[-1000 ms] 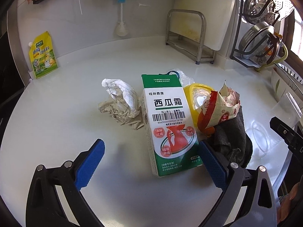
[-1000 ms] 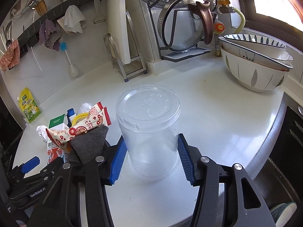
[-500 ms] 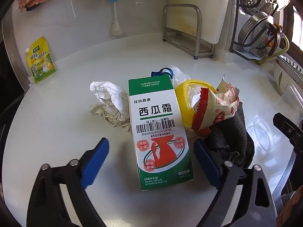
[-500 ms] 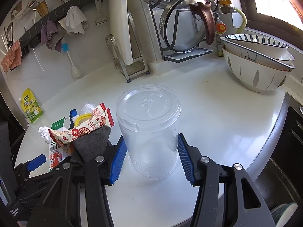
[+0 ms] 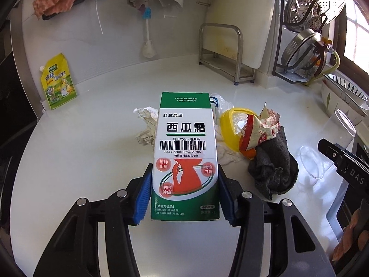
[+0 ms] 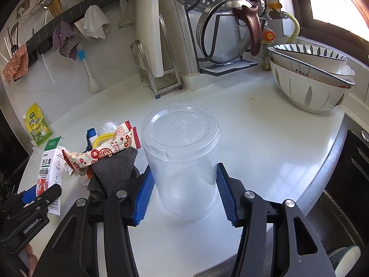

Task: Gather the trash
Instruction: 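Carry the medicine box with the right tool over the trash basket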

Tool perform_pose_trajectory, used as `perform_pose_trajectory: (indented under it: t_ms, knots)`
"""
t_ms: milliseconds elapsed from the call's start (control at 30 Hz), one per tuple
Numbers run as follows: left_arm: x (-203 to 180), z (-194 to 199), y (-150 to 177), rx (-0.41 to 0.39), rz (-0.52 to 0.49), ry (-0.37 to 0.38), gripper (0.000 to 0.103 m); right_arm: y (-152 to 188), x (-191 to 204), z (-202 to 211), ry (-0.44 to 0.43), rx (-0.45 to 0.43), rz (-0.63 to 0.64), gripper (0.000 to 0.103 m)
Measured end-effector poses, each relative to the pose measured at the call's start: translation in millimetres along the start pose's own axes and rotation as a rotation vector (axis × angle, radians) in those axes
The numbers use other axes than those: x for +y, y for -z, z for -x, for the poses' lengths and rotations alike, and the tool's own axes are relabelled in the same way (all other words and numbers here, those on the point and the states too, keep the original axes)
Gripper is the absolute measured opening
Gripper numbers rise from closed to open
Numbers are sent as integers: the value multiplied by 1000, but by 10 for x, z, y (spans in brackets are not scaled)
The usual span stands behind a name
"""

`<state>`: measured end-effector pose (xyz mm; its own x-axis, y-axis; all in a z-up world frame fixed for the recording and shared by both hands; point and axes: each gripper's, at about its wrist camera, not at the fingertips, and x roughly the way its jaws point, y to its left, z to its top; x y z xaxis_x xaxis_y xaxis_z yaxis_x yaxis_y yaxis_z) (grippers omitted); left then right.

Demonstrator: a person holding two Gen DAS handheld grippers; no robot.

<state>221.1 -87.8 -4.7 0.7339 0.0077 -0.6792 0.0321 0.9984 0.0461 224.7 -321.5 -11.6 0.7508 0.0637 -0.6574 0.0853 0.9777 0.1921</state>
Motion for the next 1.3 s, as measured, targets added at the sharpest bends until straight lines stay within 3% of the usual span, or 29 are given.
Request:
perform_pose_trajectory:
  t_ms: [300, 667, 833, 1033, 1300]
  knots:
    - [289, 685, 442, -43, -34, 9, 50, 378, 187, 605, 67, -56, 92, 52]
    - [396, 1329, 1209, -86, -118, 72, 50, 1430, 639, 1550, 50, -16, 114, 52]
    - [395, 1465, 1561, -56, -140, 127, 50, 1916, 791, 1796, 26, 4, 87, 52]
    - [454, 1498, 1915, -9, -132, 158, 50, 2321, 968, 1944, 18, 32, 108, 52]
    - [449, 1547, 2203, 18, -141, 198, 50, 2578, 955, 1886, 19, 81, 104, 52]
